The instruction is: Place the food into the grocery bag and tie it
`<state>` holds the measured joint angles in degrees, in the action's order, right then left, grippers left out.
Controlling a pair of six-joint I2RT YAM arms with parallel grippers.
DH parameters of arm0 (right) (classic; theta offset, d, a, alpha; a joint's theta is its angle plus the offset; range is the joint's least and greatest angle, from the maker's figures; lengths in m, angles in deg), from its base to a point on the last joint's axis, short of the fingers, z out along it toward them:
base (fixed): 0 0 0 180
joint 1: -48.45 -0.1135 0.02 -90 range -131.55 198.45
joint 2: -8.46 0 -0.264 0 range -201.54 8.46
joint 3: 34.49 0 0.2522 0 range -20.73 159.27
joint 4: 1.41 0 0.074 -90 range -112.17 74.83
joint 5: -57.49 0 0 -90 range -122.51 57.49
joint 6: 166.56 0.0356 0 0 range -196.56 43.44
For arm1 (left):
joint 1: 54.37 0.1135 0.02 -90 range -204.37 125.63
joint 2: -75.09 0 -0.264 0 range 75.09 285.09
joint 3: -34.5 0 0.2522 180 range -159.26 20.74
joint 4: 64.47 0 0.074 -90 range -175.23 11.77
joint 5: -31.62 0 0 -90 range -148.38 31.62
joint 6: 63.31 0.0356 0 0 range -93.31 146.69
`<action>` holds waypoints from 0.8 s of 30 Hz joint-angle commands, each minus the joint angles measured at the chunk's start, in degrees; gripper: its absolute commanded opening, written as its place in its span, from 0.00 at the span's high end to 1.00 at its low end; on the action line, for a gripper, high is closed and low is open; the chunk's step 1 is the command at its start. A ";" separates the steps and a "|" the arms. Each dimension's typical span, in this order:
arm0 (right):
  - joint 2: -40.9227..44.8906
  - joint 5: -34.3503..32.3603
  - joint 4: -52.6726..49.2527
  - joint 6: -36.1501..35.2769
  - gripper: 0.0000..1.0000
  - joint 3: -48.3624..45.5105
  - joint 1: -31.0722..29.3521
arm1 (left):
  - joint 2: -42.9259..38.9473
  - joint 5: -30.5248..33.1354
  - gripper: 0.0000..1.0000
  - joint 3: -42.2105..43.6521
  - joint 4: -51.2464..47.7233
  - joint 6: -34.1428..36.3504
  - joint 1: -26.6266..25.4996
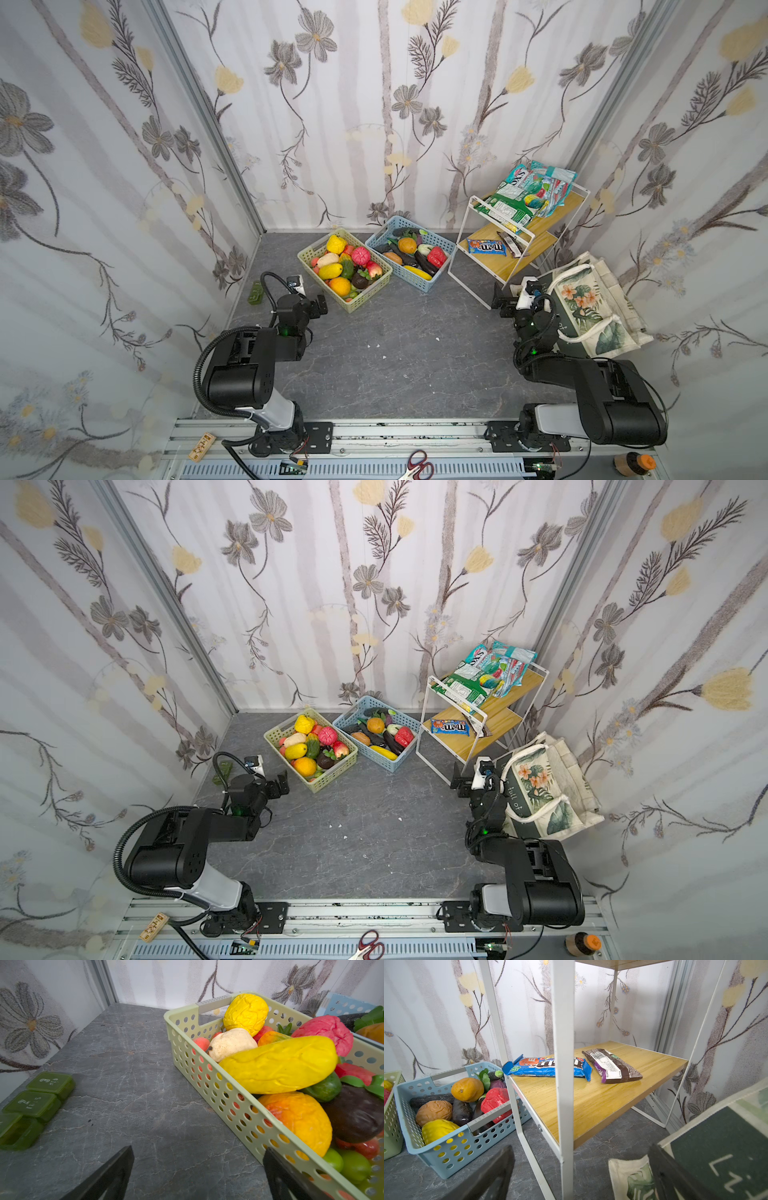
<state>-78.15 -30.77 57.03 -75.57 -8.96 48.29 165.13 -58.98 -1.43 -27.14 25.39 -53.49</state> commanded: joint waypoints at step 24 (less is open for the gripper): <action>3.16 0.76 -1.13 -0.48 0.00 0.84 0.16 | -5.01 1.16 0.00 -4.45 -10.67 0.07 -0.29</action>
<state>-77.19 -30.75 56.40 -75.57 -8.93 48.46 163.51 -58.50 -2.76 -30.73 25.41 -53.84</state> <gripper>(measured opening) 0.996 0.996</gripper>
